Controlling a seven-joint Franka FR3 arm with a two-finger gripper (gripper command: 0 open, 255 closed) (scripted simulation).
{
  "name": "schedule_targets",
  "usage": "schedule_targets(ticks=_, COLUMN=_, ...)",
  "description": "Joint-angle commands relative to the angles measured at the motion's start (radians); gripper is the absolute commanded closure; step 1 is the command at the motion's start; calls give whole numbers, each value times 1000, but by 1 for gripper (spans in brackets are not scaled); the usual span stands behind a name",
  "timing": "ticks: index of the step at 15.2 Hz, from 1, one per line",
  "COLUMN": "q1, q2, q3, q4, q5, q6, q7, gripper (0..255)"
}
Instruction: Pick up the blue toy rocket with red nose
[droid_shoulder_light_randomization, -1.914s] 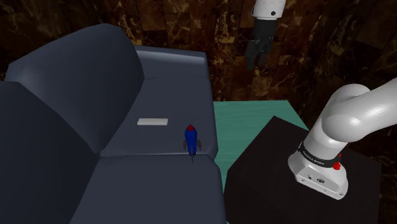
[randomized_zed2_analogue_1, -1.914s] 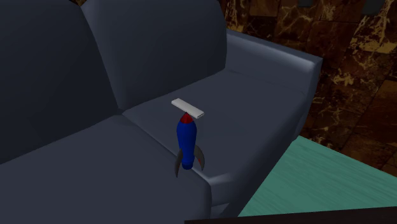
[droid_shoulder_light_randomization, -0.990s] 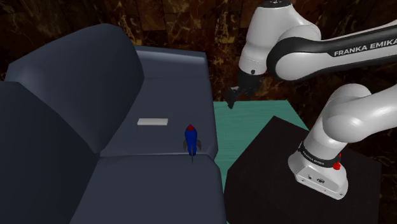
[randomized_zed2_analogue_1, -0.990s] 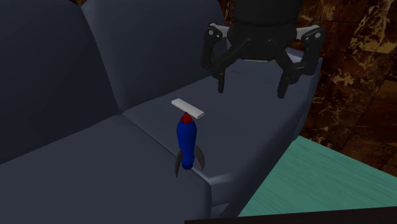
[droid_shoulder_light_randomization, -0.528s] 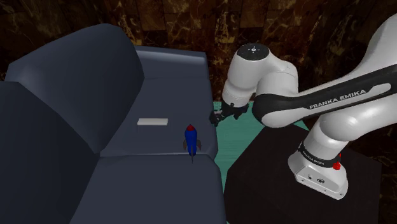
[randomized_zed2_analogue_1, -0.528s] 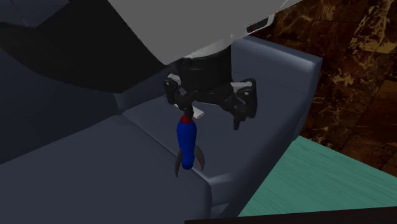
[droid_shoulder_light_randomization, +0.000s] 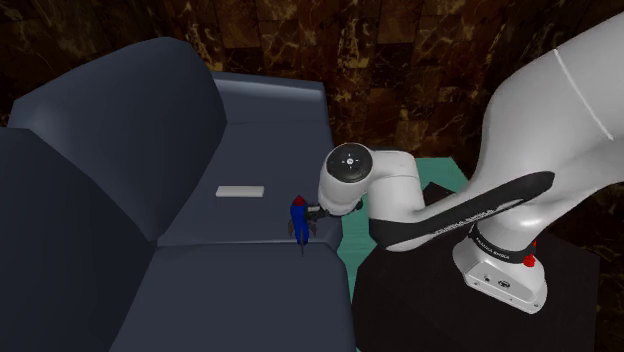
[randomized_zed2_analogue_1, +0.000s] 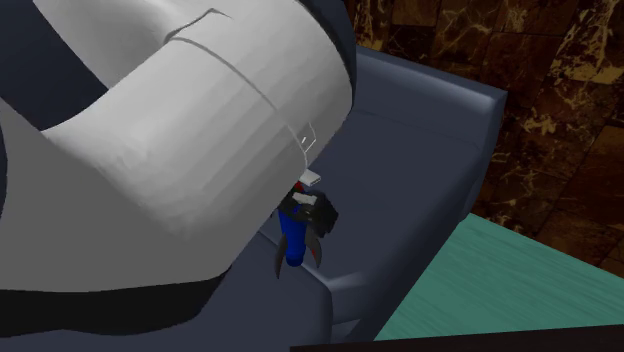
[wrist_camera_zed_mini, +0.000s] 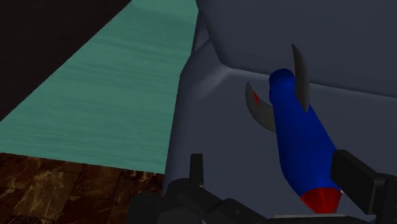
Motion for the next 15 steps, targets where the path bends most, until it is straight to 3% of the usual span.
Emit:
schedule_targets(ticks=1, q1=-222, q2=-17, q3=229, q4=64, q5=-29, q6=29, q7=105, gripper=0)
schedule_targets(ticks=4, q1=-447, q2=-132, q3=469, q4=171, q5=19, q6=38, q7=182, gripper=0)
schedule_targets(ticks=8, q1=-628, q2=-316, q3=646, q4=337, q5=89, q6=11, q7=267, gripper=0)
schedule_targets(ticks=10, q1=-695, q2=-409, q3=699, q4=429, q5=112, q6=-17, q7=313, gripper=0)
schedule_targets(ticks=15, q1=-740, q2=-467, q3=751, q4=469, q5=134, q6=2, q7=335, gripper=0)
